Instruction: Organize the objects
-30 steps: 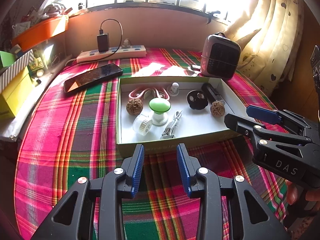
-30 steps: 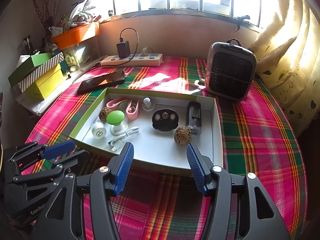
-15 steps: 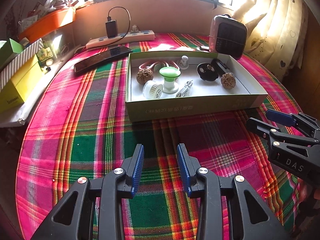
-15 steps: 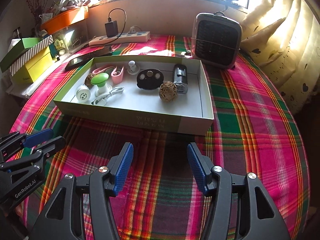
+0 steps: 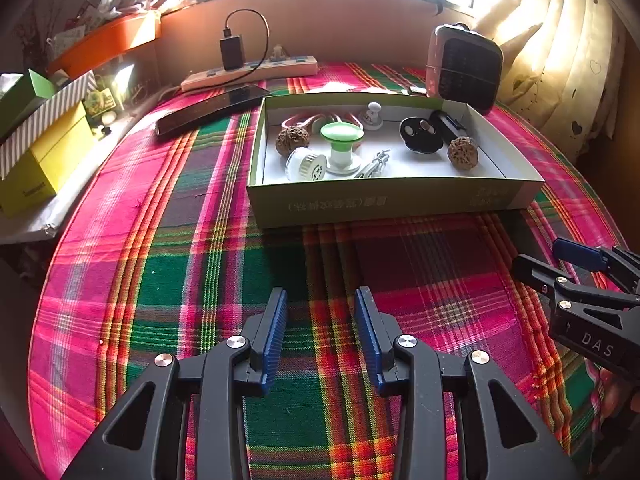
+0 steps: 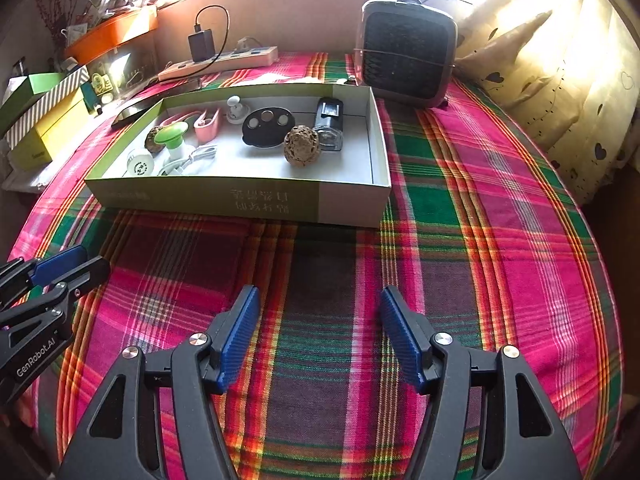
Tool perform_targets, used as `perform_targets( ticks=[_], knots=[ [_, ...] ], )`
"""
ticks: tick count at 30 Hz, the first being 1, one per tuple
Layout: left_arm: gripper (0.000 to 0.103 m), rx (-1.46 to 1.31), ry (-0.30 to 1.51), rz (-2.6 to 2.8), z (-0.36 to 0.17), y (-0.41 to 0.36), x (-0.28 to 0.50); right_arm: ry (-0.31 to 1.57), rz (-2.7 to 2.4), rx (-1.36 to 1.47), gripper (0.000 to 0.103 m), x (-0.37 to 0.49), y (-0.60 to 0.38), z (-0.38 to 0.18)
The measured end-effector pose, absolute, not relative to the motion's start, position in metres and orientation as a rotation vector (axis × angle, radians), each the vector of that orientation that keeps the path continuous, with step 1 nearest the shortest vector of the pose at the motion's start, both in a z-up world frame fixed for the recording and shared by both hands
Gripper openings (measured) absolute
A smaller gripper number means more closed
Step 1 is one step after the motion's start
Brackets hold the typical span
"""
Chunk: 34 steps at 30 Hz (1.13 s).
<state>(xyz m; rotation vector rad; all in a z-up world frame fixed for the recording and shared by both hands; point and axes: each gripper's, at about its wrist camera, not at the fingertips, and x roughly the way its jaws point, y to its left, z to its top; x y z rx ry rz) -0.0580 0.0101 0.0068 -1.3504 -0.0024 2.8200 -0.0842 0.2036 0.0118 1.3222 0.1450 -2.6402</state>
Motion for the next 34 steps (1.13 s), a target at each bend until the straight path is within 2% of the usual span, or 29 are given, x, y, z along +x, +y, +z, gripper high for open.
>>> perform_targets(
  ticks=[7,34],
  knots=[
    [0.036,-1.341,-0.006,2.852,0.0060,0.0127,-0.0564,0.141,-2.650,1.300,0.069,-0.0831,0.2058,0.0110],
    [0.037,-1.341,-0.013,2.851,0.0066,0.0118,-0.0570,0.142,-2.650,1.301,0.070,-0.0822,0.2060,0.0112]
  ],
)
